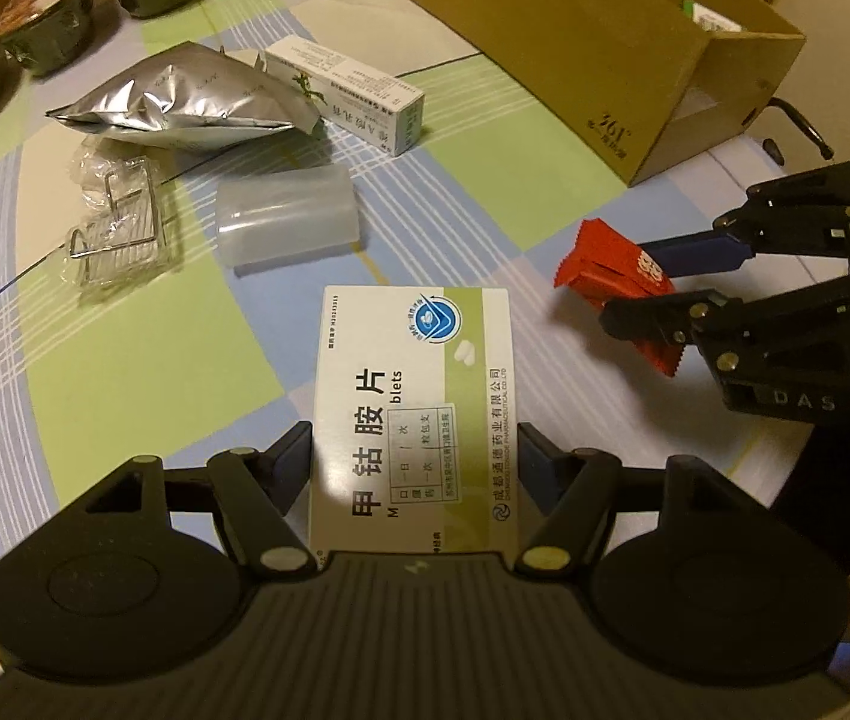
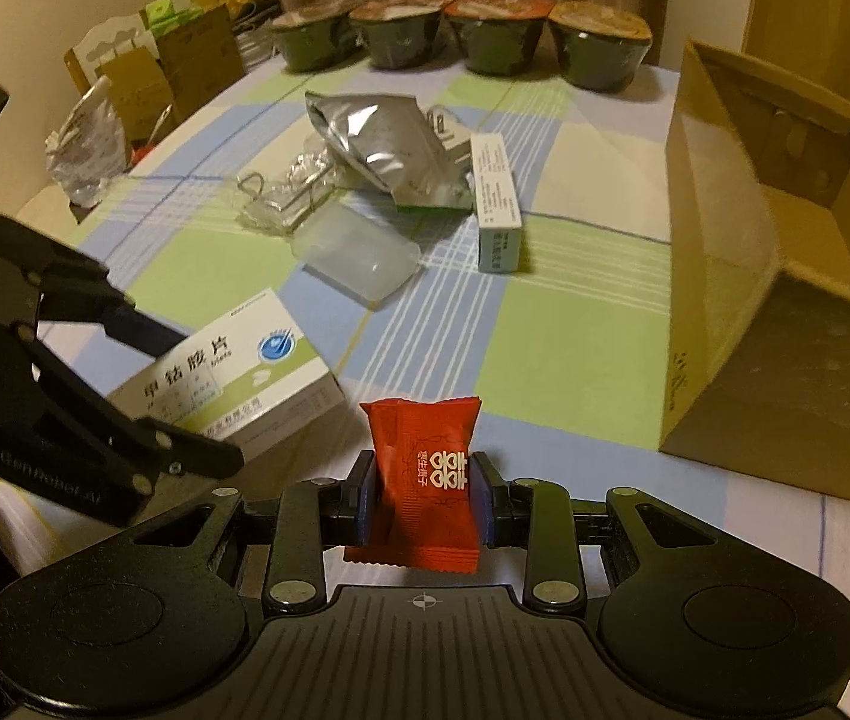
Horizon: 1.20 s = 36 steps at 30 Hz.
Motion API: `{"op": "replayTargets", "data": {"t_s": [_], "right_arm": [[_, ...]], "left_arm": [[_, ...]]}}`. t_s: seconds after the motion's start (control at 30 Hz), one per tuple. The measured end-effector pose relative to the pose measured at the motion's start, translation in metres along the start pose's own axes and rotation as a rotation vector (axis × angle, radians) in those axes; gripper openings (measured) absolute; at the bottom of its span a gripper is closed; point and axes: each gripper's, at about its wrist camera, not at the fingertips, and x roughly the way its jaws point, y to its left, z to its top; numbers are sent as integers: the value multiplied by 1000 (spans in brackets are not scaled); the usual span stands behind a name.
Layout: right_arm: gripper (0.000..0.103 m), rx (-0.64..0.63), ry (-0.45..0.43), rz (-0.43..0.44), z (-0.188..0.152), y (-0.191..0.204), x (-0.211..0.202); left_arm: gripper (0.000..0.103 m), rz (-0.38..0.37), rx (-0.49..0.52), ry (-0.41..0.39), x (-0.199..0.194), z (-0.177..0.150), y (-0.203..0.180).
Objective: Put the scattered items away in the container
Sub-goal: 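Carry the white medicine box and red candy packet over the cardboard box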
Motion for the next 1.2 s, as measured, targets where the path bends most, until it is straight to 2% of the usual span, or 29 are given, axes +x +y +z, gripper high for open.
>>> {"op": "replayTargets", "data": {"t_s": [0.3,0.57,0.87,1.0,1.2], "right_arm": [[34,40,-73,-45,-1,-8,-45],[34,101,-161,-109,-2,-35,-95],[34,167,-255,-218,15,-99,-149],[34,170,-276,-260,28,-128,-158],[34,188,-282,-295,43,-168,-151]], "left_arm": [[67,16,-28,-56,-35,7,-24],[67,-17,-29,-127,-65,37,-56],[67,-74,-10,-230,-83,108,-107],[67,-87,0,-255,-78,141,-126],[67,-125,-49,-279,-58,185,-136]]}}
